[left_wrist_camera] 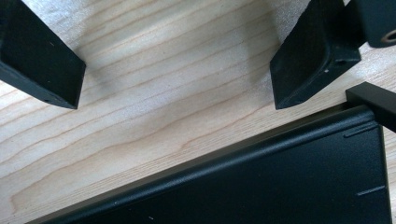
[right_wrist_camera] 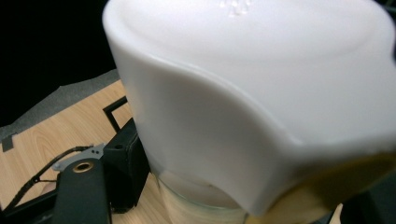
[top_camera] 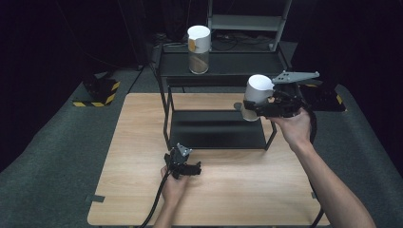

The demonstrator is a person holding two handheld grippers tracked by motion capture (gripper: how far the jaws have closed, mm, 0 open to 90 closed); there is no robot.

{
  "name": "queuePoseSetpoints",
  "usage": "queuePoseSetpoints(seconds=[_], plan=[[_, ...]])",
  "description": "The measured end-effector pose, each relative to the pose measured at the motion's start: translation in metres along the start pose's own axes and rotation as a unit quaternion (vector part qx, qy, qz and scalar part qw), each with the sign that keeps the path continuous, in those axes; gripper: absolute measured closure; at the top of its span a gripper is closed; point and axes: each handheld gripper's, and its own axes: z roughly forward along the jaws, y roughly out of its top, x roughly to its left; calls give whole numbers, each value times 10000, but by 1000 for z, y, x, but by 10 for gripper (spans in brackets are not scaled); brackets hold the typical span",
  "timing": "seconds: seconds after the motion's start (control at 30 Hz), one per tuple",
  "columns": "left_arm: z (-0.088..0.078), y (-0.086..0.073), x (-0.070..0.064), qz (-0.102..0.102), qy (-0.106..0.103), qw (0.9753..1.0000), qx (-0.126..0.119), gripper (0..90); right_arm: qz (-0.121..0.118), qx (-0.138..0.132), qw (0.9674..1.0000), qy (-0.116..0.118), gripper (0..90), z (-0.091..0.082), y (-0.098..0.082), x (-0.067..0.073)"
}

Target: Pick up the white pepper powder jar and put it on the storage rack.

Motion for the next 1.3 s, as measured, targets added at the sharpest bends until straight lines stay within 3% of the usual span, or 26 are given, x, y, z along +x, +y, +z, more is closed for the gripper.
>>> queuePoseSetpoints(seconds=[0.87, 1.0, 1.3], plan=[[0, 0, 0, 8, 0, 10000, 2, 34, 161, -16, 9998, 67, 301, -4, 70, -7], [0, 0, 0, 17, 0, 10000, 6, 34, 211, -12, 9998, -34, 301, -2, 83, -6], [0, 0, 0, 0, -5, 10000, -2, 34, 260, 90, 9982, -533, 301, 15, 111, 2]])
